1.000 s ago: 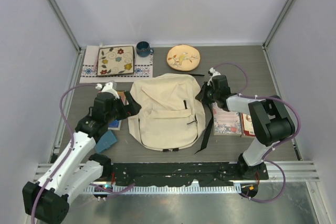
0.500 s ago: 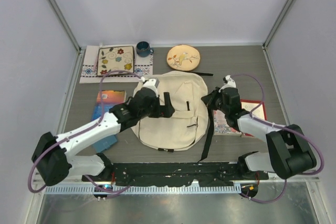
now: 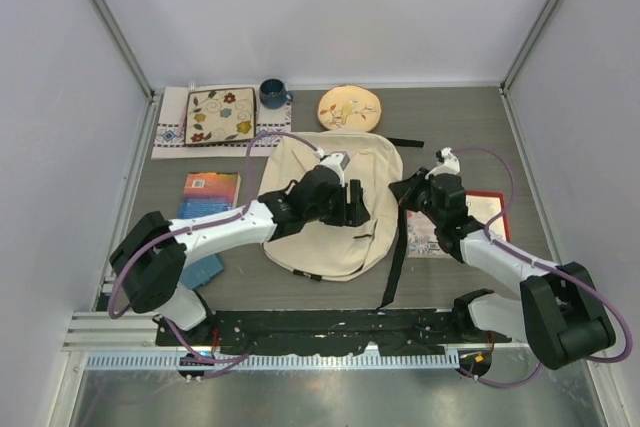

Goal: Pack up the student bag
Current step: Unzip the student bag at the center of the board.

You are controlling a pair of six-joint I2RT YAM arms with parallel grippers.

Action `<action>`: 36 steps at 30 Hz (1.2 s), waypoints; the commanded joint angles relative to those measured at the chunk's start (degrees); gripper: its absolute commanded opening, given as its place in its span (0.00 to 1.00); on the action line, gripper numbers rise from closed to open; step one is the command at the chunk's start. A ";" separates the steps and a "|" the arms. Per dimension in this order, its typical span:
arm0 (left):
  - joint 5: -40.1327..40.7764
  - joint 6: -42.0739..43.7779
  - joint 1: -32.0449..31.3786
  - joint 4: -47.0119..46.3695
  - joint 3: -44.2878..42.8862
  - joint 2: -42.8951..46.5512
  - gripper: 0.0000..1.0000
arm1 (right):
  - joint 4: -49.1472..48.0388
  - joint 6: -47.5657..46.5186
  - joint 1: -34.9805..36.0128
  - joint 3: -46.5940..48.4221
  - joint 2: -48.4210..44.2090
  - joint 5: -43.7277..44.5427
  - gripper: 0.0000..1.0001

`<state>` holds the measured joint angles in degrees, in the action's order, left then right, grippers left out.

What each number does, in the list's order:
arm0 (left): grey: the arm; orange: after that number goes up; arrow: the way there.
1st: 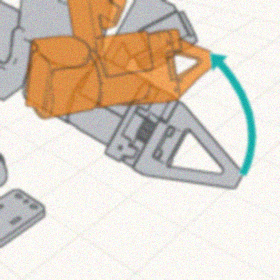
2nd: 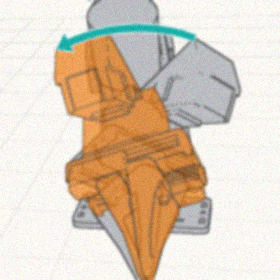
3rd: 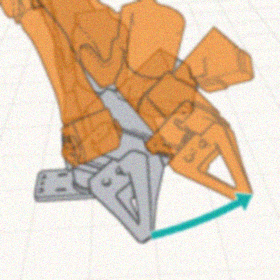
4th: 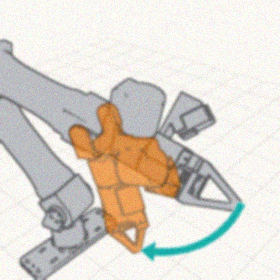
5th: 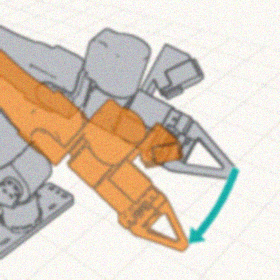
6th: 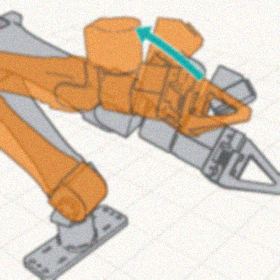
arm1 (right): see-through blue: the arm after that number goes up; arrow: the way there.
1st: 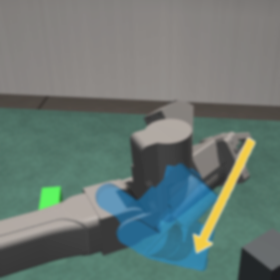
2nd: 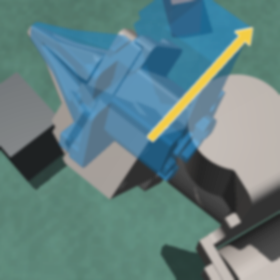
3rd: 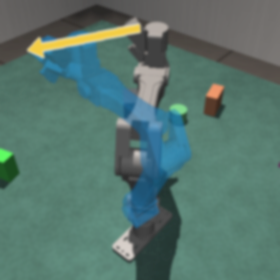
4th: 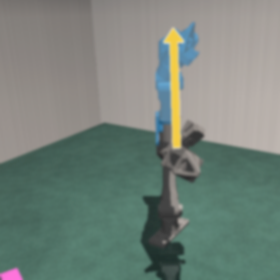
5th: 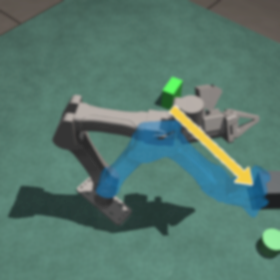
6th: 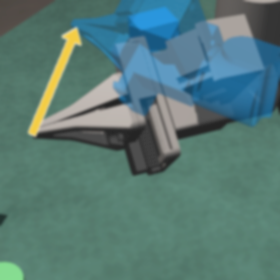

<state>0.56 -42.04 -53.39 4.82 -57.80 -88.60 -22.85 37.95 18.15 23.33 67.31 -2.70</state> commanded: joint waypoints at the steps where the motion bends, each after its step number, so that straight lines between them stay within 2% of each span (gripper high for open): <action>1: -1.09 -10.67 -0.84 -9.63 1.89 0.18 0.65 | -5.80 1.86 -0.05 -0.30 -4.02 2.52 0.01; 2: 0.57 -15.22 -1.28 -10.35 2.86 0.88 0.65 | -5.80 2.03 -0.05 -0.48 -4.29 4.44 0.01; 4: 2.34 -17.98 -3.21 -13.15 4.89 1.23 0.62 | -5.89 2.03 -0.05 -0.83 -5.16 5.42 0.01; 6: 5.31 -21.14 -5.31 -10.81 3.76 0.71 0.64 | -5.80 1.77 -0.05 -1.27 -5.69 5.95 0.01; 9: 5.68 -26.14 -6.90 -9.65 3.22 -0.87 0.65 | -5.63 1.42 -0.05 -1.27 -6.14 6.48 0.01; 15: 8.58 -34.59 -8.14 -15.19 8.40 -0.96 0.64 | -5.10 1.07 -0.05 -1.71 -7.10 6.65 0.01; 23: 10.69 -38.11 -8.23 -16.86 8.05 -4.47 0.64 | -5.98 0.89 -0.05 -2.85 -9.30 6.65 0.01; 29: 12.01 -41.62 -7.88 -19.14 8.23 -7.02 0.59 | -6.42 0.19 -0.05 -3.82 -11.23 6.57 0.01; 36: 12.10 -44.71 -7.00 -23.71 9.55 -9.14 0.48 | -7.11 -0.42 0.04 -4.70 -12.73 6.48 0.01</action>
<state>10.98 -84.14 -60.99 -14.20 -48.62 -96.55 -22.48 37.95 18.15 18.00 56.80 2.28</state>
